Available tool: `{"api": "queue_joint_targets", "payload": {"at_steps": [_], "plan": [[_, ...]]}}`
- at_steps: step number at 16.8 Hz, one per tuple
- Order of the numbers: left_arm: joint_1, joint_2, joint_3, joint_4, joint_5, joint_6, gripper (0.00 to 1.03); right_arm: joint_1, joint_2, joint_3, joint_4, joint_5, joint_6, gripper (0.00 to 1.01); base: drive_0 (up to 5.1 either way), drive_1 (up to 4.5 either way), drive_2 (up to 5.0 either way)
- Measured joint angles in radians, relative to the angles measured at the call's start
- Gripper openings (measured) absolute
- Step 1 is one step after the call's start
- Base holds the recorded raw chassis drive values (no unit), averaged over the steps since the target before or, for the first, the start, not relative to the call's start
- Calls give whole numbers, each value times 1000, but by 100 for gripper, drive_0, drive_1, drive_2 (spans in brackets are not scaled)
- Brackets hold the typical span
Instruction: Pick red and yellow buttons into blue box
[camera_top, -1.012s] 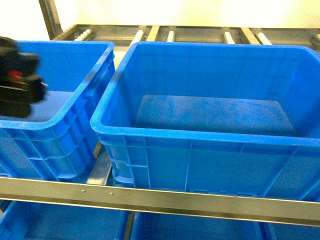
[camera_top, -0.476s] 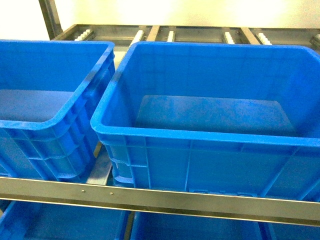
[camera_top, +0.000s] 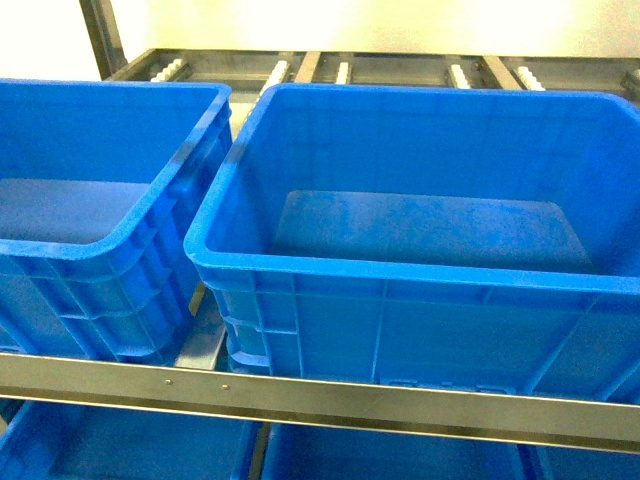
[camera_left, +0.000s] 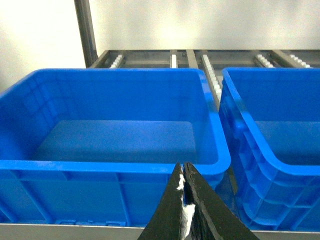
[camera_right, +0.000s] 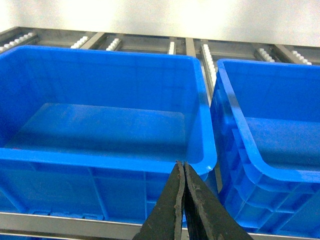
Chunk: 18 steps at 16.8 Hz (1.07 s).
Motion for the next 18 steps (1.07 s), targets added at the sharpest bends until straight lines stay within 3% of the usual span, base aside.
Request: {"api": "queue_joint_targets", "payload": {"at_steps": [11, 18], "plan": [[0, -294, 0, -283, 0, 0, 2, 0, -327, 0, -303, 0, 0, 2, 0, 0, 0], [0, -344, 0, -337, 0, 0, 2, 0, -378, 0, -356, 0, 0, 2, 0, 0, 0]]}}
